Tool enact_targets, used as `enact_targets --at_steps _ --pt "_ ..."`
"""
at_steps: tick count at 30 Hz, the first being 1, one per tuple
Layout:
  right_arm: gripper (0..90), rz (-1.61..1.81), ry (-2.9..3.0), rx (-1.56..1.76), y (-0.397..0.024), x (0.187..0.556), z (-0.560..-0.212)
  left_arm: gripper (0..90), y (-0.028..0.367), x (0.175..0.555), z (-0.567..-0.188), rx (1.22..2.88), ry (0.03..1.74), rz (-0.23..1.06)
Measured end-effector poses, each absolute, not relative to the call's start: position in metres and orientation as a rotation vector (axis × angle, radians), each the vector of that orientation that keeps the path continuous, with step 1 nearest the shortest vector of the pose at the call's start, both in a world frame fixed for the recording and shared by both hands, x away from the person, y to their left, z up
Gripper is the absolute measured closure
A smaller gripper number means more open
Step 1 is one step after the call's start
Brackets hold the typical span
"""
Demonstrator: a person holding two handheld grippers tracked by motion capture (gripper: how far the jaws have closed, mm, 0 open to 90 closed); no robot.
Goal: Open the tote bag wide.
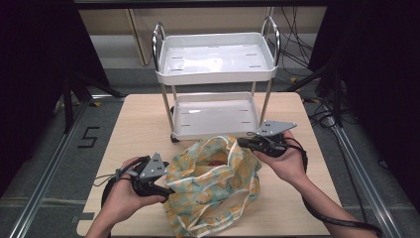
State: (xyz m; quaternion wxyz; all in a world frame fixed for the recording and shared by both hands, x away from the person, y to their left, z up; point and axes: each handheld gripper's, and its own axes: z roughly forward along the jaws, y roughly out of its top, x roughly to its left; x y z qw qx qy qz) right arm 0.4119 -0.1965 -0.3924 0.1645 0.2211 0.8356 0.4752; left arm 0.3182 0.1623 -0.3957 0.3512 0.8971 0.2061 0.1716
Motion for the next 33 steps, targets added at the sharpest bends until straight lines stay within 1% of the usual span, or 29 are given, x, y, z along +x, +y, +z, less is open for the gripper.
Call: enact_targets --at_steps 3,4,6,11,12,13,14,16,20,25,29,30,32,33 --pt "90.0 1.339 2.388 0.609 -0.193 0.414 -0.391 19.5 0.158 0.306 -0.389 2.346 0.462 0.428" --pt "90.0 1.330 2.394 0.611 -0.193 0.414 -0.391 19.0 0.155 0.303 -0.388 2.323 0.460 0.403" --pt "90.0 1.328 2.393 0.623 -0.191 0.414 -0.390 17.6 0.154 0.298 -0.384 2.338 0.429 0.415" --pt "90.0 1.330 2.381 0.675 -0.187 0.412 -0.392 18.4 0.148 0.291 -0.377 2.294 0.404 0.413" --pt "90.0 1.315 2.398 0.653 -0.187 0.413 -0.391 19.8 0.140 0.290 -0.375 2.246 0.394 0.410" --pt "90.0 1.315 2.398 0.653 -0.187 0.413 -0.391 21.4 0.140 0.290 -0.375 2.246 0.394 0.410" --pt "90.0 1.325 2.380 0.678 -0.185 0.412 -0.393 23.5 0.128 0.292 -0.375 2.202 0.397 0.410" --pt "90.0 1.322 2.384 0.664 -0.184 0.412 -0.393 27.6 0.115 0.296 -0.379 2.199 0.396 0.427" --pt "90.0 1.321 2.382 0.657 -0.182 0.412 -0.393 36.3 0.091 0.306 -0.389 2.267 0.338 0.458" --pt "90.0 1.311 2.402 0.666 -0.182 0.412 -0.391 44.8 0.073 0.318 -0.401 2.332 0.323 0.476" --pt "90.0 1.305 2.400 0.637 -0.182 0.414 -0.391 57.6 0.066 0.322 -0.406 2.360 0.314 0.481" --pt "90.0 1.304 2.399 0.644 -0.182 0.414 -0.391 57.6 0.064 0.323 -0.409 2.371 0.306 0.477" --pt "90.0 1.300 2.400 0.641 -0.182 0.414 -0.391 67.5 0.062 0.323 -0.411 2.388 0.296 0.468" --pt "90.0 1.300 2.400 0.641 -0.182 0.414 -0.391 70.9 0.062 0.323 -0.411 2.388 0.296 0.468"
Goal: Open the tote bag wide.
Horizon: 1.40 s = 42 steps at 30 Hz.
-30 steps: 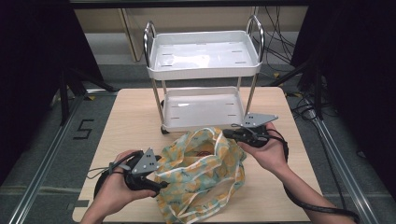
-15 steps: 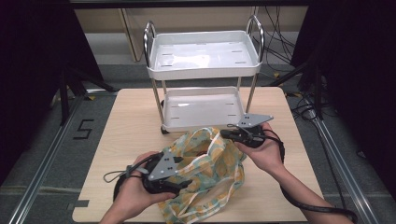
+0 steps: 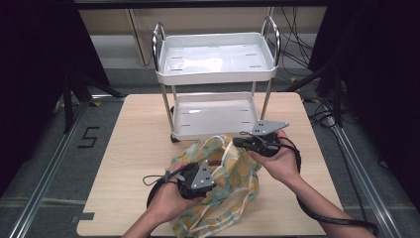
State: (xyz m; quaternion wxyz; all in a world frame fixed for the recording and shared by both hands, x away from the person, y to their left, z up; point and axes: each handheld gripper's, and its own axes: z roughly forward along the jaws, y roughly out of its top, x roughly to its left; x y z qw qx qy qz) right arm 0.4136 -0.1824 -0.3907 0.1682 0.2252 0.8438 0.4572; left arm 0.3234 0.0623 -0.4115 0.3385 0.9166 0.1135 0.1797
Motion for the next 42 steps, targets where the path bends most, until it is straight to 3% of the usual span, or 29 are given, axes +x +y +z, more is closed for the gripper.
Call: enact_targets --at_steps 4,6,14,19,22,29,33,42 --pt "90.0 1.309 2.403 0.658 -0.180 0.412 -0.393 86.0 0.064 0.326 -0.412 2.379 0.313 0.449" --pt "90.0 1.305 2.388 0.639 -0.181 0.413 -0.393 88.1 0.067 0.329 -0.410 2.352 0.352 0.428" --pt "89.1 1.313 2.396 0.628 -0.185 0.413 -0.392 88.8 0.088 0.352 -0.391 2.205 0.518 0.410" --pt "73.5 1.334 2.349 0.604 -0.192 0.408 -0.391 88.8 0.097 0.370 -0.387 2.169 0.601 0.429" --pt "69.4 1.345 2.320 0.597 -0.195 0.403 -0.390 88.8 0.100 0.378 -0.388 2.170 0.625 0.443" --pt "68.4 1.342 2.312 0.539 -0.211 0.376 -0.385 88.7 0.098 0.395 -0.397 2.182 0.736 0.435" --pt "69.1 1.350 2.326 0.522 -0.212 0.368 -0.384 88.7 0.098 0.403 -0.399 2.199 0.688 0.455" --pt "65.7 1.328 2.496 0.325 -0.177 0.357 -0.394 88.7 0.095 0.406 -0.402 2.212 0.713 0.433"
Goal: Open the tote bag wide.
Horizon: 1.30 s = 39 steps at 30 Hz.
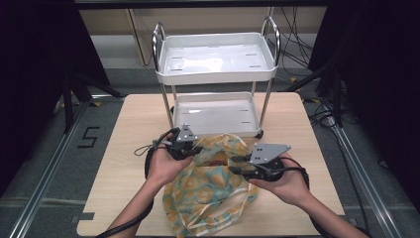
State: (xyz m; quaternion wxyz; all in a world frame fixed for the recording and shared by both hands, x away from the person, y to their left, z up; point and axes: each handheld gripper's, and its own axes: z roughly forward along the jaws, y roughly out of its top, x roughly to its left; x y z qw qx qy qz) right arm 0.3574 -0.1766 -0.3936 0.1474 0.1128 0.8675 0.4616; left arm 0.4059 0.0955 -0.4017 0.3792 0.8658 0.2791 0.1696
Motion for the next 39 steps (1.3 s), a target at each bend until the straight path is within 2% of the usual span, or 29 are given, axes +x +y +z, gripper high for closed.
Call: enact_targets --at_steps 7,18,20,23,24,27,31,35,39 --pt "61.5 1.256 2.590 0.268 -0.143 0.370 -0.403 88.7 0.093 0.410 -0.402 2.226 0.689 0.433" --pt "60.4 1.156 2.690 0.330 -0.127 0.381 -0.420 88.6 0.089 0.411 -0.404 2.230 0.704 0.417" --pt "63.7 1.140 2.707 0.329 -0.125 0.382 -0.422 88.6 0.089 0.412 -0.404 2.233 0.704 0.415" --pt "75.0 1.092 2.737 0.304 -0.122 0.380 -0.424 88.6 0.087 0.414 -0.404 2.244 0.692 0.410" --pt "75.0 1.092 2.737 0.304 -0.122 0.380 -0.424 88.6 0.087 0.414 -0.404 2.244 0.692 0.410" --pt "85.5 1.066 2.764 0.225 -0.121 0.376 -0.426 88.6 0.085 0.415 -0.406 2.253 0.698 0.406" --pt "87.5 1.045 2.812 0.231 -0.122 0.366 -0.427 88.6 0.080 0.419 -0.411 2.304 0.695 0.421" --pt "89.0 1.041 2.886 0.047 -0.127 0.355 -0.432 88.6 0.077 0.425 -0.422 2.358 0.706 0.428" --pt "89.6 0.991 2.983 0.109 -0.138 0.341 -0.444 88.5 0.074 0.428 -0.433 2.395 0.717 0.418"
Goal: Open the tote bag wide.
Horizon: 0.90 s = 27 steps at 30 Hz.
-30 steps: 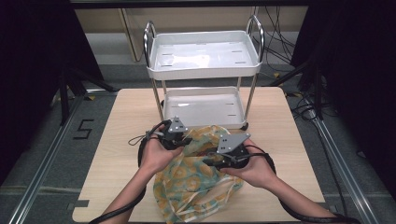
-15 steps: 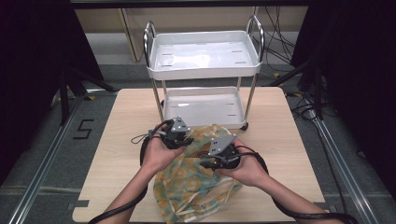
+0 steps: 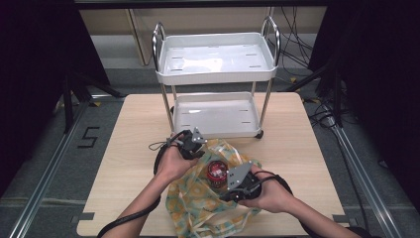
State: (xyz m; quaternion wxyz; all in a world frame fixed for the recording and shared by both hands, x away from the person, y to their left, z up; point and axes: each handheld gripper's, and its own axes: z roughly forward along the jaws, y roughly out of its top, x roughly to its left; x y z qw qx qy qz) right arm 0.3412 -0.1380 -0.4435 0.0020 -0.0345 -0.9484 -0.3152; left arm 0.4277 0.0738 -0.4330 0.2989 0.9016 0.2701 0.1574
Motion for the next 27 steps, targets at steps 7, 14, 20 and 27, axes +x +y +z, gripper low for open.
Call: enact_targets --at_steps 7,14,20,27 --pt "89.5 -0.915 -2.928 0.014 -0.151 0.335 -0.463 88.6 0.067 0.435 -0.444 2.437 0.717 0.419" --pt "89.5 -0.823 -2.865 0.011 -0.155 0.327 -0.476 88.6 0.061 0.447 -0.449 2.469 0.723 0.459" --pt "87.9 -0.801 -2.861 -0.022 -0.155 0.325 -0.479 88.6 0.061 0.452 -0.452 2.472 0.739 0.485" --pt "71.2 -0.847 -2.859 -0.092 -0.158 0.325 -0.467 88.5 0.058 0.447 -0.450 2.469 0.720 0.496"
